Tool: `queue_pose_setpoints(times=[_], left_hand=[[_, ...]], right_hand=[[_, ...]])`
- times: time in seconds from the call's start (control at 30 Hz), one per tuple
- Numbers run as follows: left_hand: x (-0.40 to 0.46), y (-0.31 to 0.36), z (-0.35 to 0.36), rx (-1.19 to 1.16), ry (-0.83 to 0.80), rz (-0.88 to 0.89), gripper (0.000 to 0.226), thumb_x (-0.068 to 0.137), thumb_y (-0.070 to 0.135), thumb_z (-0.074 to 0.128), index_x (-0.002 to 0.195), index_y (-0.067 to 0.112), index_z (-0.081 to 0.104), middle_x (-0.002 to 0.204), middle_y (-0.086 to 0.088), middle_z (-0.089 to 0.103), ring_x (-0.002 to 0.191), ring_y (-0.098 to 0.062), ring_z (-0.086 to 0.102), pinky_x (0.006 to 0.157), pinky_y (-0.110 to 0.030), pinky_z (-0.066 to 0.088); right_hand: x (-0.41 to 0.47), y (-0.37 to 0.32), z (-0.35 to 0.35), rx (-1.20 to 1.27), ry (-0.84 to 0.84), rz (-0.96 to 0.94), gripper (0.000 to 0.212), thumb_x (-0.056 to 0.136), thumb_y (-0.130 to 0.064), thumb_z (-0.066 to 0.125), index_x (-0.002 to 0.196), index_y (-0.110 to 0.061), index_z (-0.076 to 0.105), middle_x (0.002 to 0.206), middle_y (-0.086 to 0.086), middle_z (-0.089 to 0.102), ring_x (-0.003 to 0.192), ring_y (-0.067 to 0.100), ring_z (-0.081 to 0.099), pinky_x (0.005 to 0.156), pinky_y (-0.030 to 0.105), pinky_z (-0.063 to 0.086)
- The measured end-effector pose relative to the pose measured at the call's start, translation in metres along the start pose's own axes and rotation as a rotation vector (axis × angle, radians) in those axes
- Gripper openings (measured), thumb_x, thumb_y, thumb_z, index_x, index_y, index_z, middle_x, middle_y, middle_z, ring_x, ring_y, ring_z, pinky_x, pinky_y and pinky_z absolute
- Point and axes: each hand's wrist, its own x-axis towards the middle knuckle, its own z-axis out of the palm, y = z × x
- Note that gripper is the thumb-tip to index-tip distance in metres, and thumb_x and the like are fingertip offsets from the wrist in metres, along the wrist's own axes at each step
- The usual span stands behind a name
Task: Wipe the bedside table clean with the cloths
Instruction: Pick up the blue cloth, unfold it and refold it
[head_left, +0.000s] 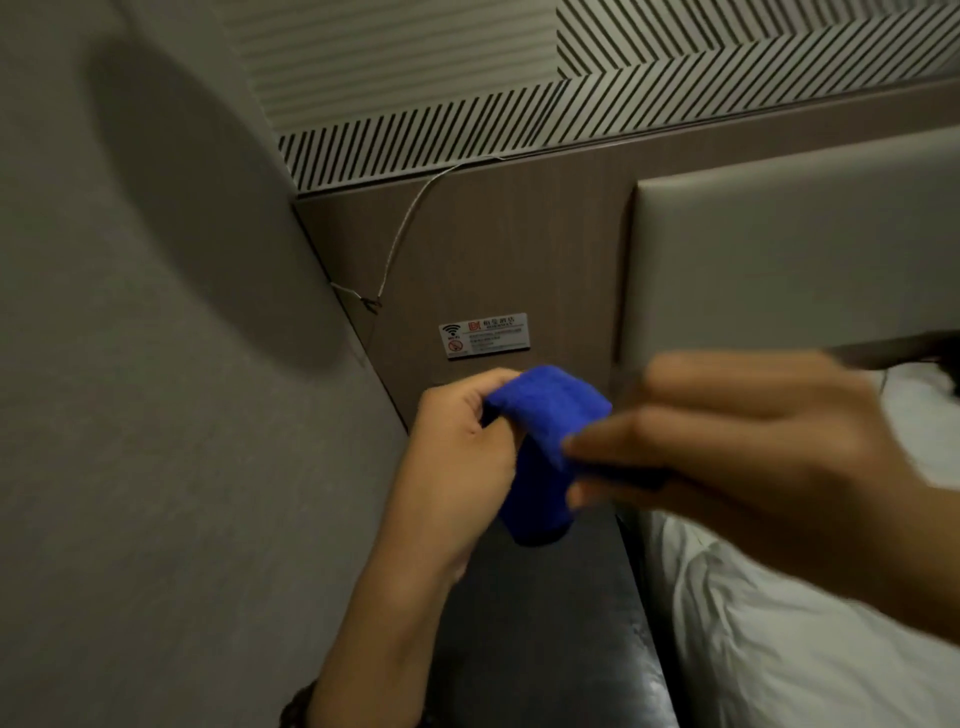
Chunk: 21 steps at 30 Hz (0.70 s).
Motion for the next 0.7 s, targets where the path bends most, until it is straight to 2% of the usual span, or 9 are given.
queue_pose_setpoints(times=[0.1, 0.17, 0.23, 0.33, 0.4, 0.43, 0.5, 0.57, 0.7], left_hand=[[-0.002, -0.002, 0.0, -0.28, 0.073, -0.135, 0.023, 0.095, 0.006, 0.049, 0.101, 0.007, 0.071, 0.095, -0.017, 0.072, 0.084, -0.035, 0.065, 0.075, -0.045, 0.055], [-0.004, -0.002, -0.004, -0.426, 0.105, -0.181, 0.021, 0.095, 0.009, 0.052, 0.104, 0.007, 0.071, 0.092, -0.015, 0.07, 0.078, -0.029, 0.064, 0.063, -0.034, 0.054], [-0.004, -0.001, -0.01, -0.495, 0.104, -0.206, 0.023, 0.093, 0.01, 0.055, 0.112, 0.008, 0.068, 0.101, -0.015, 0.071, 0.086, -0.024, 0.068, 0.064, -0.03, 0.054], [-0.003, -0.006, -0.017, -0.517, 0.056, -0.196, 0.025, 0.091, 0.009, 0.058, 0.114, 0.01, 0.067, 0.108, -0.015, 0.07, 0.093, -0.024, 0.069, 0.07, -0.029, 0.054], [-0.001, -0.015, -0.019, -0.434, 0.066, -0.156, 0.022, 0.089, 0.008, 0.061, 0.108, 0.013, 0.07, 0.106, -0.012, 0.071, 0.092, -0.023, 0.069, 0.07, -0.027, 0.054], [-0.001, -0.022, -0.021, -0.346, 0.083, -0.124, 0.02, 0.087, 0.008, 0.063, 0.103, 0.017, 0.072, 0.102, -0.008, 0.073, 0.089, -0.021, 0.07, 0.068, -0.026, 0.054], [0.003, -0.035, -0.029, -0.135, 0.112, -0.053, 0.018, 0.085, 0.01, 0.065, 0.095, 0.023, 0.074, 0.093, 0.001, 0.074, 0.084, -0.016, 0.071, 0.065, -0.022, 0.055], [0.007, -0.05, -0.042, -0.013, 0.114, -0.027, 0.02, 0.084, 0.009, 0.066, 0.091, 0.026, 0.074, 0.089, 0.005, 0.074, 0.082, -0.013, 0.071, 0.065, -0.02, 0.054], [0.008, -0.088, -0.061, -0.031, 0.056, -0.104, 0.022, 0.083, 0.006, 0.063, 0.089, 0.024, 0.073, 0.087, 0.001, 0.074, 0.08, -0.013, 0.071, 0.063, -0.018, 0.052]], right_hand=[[-0.014, -0.006, 0.015, -0.019, -0.098, -0.055, 0.032, 0.091, -0.042, 0.073, 0.105, -0.015, 0.08, 0.089, 0.003, 0.073, 0.071, 0.019, 0.064, 0.057, 0.031, 0.049], [-0.018, -0.003, 0.018, 0.023, -0.118, -0.075, 0.048, 0.088, -0.059, 0.067, 0.103, -0.016, 0.081, 0.095, 0.003, 0.075, 0.074, 0.019, 0.061, 0.057, 0.03, 0.047], [-0.015, 0.005, 0.02, 0.198, -0.027, 0.035, 0.047, 0.092, -0.057, 0.061, 0.104, -0.016, 0.079, 0.093, 0.003, 0.069, 0.077, 0.013, 0.057, 0.065, 0.027, 0.045], [-0.005, 0.028, 0.042, 0.512, 0.1, 0.566, 0.05, 0.082, -0.071, 0.061, 0.121, -0.04, 0.064, 0.1, -0.01, 0.063, 0.092, 0.007, 0.064, 0.075, 0.02, 0.049], [-0.003, 0.04, 0.07, 0.992, -0.107, 0.919, 0.073, 0.061, -0.081, 0.071, 0.125, -0.05, 0.058, 0.113, -0.02, 0.067, 0.107, 0.003, 0.065, 0.088, 0.024, 0.051], [-0.008, 0.046, 0.087, 1.175, -0.207, 0.983, 0.073, 0.061, -0.076, 0.077, 0.126, -0.048, 0.06, 0.119, -0.018, 0.068, 0.112, 0.006, 0.066, 0.093, 0.03, 0.052], [-0.021, 0.056, 0.117, 1.278, -0.287, 0.943, 0.049, 0.078, -0.054, 0.078, 0.121, -0.035, 0.068, 0.12, -0.005, 0.071, 0.112, 0.015, 0.068, 0.09, 0.033, 0.056], [-0.031, 0.059, 0.139, 1.219, -0.277, 0.921, 0.025, 0.089, -0.038, 0.072, 0.111, -0.026, 0.073, 0.111, 0.001, 0.073, 0.107, 0.019, 0.069, 0.085, 0.026, 0.055], [-0.039, 0.063, 0.164, 1.169, -0.209, 0.941, 0.015, 0.09, -0.037, 0.068, 0.097, -0.026, 0.075, 0.096, -0.002, 0.074, 0.093, 0.013, 0.071, 0.078, 0.021, 0.054]])
